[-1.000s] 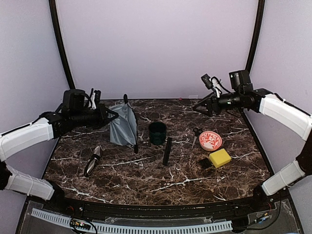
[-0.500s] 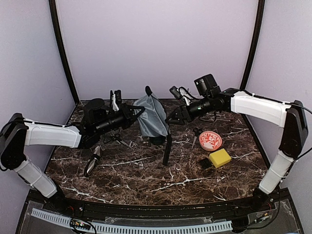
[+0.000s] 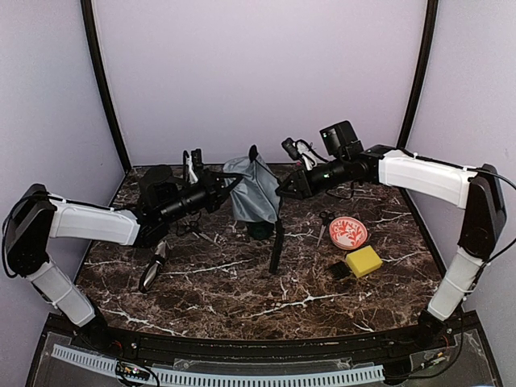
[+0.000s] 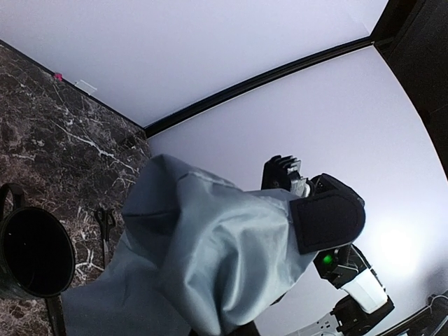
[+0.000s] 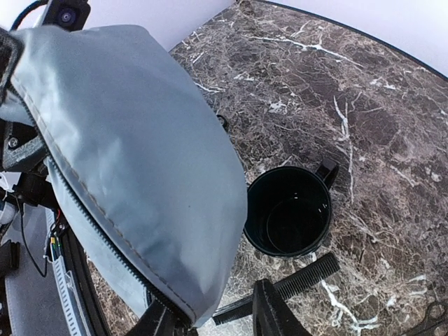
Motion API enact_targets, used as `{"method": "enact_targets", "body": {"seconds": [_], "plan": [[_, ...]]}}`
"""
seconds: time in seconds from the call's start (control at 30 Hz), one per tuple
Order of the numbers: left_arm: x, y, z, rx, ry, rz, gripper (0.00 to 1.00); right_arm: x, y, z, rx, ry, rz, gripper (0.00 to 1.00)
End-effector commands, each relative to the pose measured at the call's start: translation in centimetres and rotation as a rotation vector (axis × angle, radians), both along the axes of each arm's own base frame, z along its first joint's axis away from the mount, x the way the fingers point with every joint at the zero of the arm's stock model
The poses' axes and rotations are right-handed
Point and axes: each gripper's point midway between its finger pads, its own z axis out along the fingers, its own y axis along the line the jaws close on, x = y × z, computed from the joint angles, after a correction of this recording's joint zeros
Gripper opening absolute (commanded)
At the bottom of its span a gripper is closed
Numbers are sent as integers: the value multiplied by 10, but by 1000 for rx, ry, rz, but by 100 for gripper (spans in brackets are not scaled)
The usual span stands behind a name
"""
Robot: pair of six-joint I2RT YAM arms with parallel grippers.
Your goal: Sort the hair-cutting tools
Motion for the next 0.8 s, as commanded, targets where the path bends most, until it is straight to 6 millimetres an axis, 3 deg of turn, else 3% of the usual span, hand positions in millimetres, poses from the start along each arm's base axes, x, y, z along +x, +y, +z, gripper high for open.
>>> {"method": "enact_targets", "body": {"seconds": [0.0, 0.07, 0.13, 0.23, 0.33, 0.43, 0.5, 0.63, 0.77], "plan": [[-9, -2, 9, -47, -20, -37, 0, 14, 8, 13, 57, -55, -5, 26], [-9, -3, 7, -46, -19, -43, 0, 18, 9, 13, 52, -71, -12, 9], [-10, -4, 4, -33, -10, -50, 1, 21, 6, 12, 29, -91, -24, 0], [-10, -6, -6, 69, 18, -58, 30, 23, -3, 16, -22, -148, -31, 0], [-15, 6, -25, 325, 55, -37, 48, 20, -17, 25, -81, -233, -34, 0], [-19, 55, -50, 677, 108, 80, 59, 11, -35, 24, -172, -291, -19, 0], [-30, 91, -59, 874, 141, 133, 64, 2, -47, 30, -221, -334, 1, 0], [-56, 156, -76, 1187, 205, 192, 70, -12, -63, 20, -332, -365, 76, 0], [-86, 198, -103, 1410, 341, 158, 72, -20, -70, 19, -388, -394, 109, 0]]}}
